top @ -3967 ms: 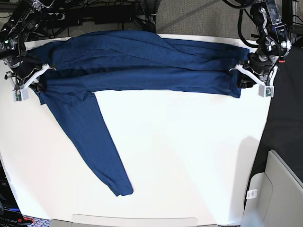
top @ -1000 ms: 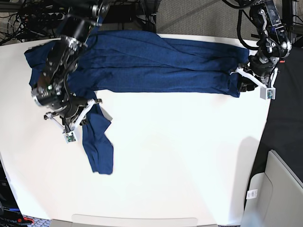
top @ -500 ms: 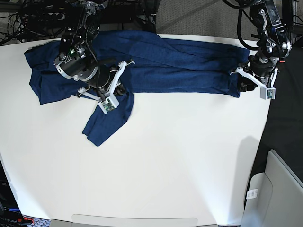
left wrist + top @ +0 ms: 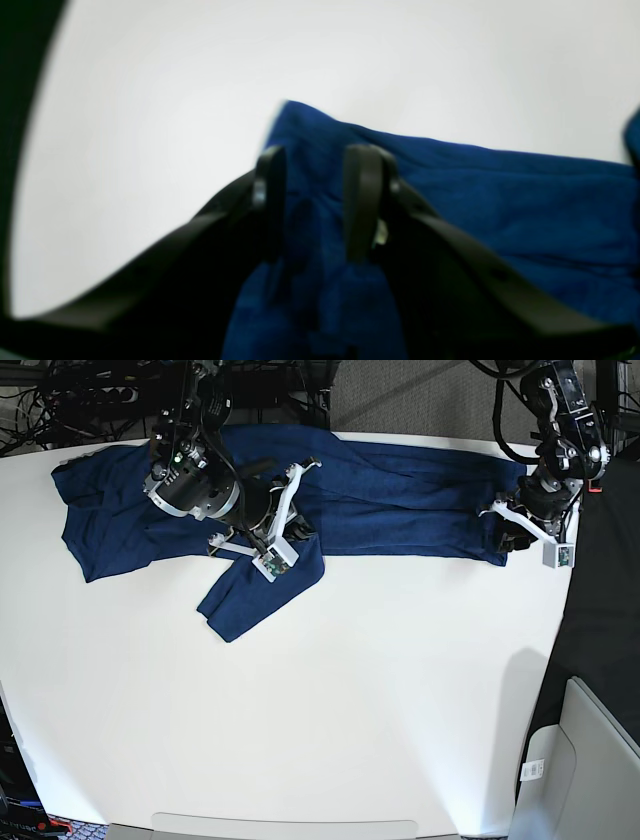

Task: Fold the T-shirt properly
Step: 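Drag the hanging sleeve with the right gripper across the folded body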

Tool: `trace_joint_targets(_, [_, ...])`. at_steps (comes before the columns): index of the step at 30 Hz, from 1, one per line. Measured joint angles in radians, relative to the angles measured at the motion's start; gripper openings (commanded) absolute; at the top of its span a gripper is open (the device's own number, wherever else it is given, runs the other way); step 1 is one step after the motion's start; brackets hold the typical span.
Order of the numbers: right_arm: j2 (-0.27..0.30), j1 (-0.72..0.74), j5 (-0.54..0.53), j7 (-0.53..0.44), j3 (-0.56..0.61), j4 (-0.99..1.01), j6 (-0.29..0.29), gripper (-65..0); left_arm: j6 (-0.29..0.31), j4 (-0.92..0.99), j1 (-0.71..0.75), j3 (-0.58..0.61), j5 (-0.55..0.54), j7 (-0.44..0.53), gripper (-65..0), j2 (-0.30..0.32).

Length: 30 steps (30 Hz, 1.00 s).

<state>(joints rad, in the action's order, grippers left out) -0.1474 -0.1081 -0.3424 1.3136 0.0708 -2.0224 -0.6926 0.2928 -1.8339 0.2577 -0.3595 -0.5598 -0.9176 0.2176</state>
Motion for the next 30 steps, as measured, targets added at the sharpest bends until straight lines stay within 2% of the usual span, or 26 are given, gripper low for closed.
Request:
trace_joint_targets(5, [-0.004, 0.055, 0.012, 0.023, 0.129, 0.003, -0.002, -64.6, -0.001, 0.0, 0.0, 0.0, 0.001, 0.0, -46.1, 0.005])
trace_joint_targets(10, [0.002, 0.1, 0.069, 0.04, 0.227, 0.039, 0.0, -64.6, -0.001, 0.0, 0.0, 0.0, 0.0, 0.001, -46.1, 0.004])
trace_joint_targets(21, [0.001, 0.211, 0.06, 0.063, 0.359, 0.244, -0.003, -64.3, 0.0, 0.001, -0.001, 0.0, 0.0, 0.001, -46.1, 0.004])
trace_joint_targets(23, [-0.001, 0.219, 0.058, 0.062, 0.367, 0.252, -0.003, -61.6, 0.0, 0.001, -0.001, 0.0, 0.0, 0.001, -46.1, 0.004])
trace_joint_targets(27, [0.002, 0.217, 0.062, 0.062, 0.36, 0.252, -0.003, -47.0, 0.0, 0.001, -0.002, 0.0, 0.0, 0.001, -46.1, 0.004])
trace_joint_targets(30, [0.001, 0.216, 0.056, 0.063, 0.335, 0.251, -0.004, -43.8, -0.001, 0.001, -0.001, 0.0, 0.0, 0.001, -46.1, 0.004])
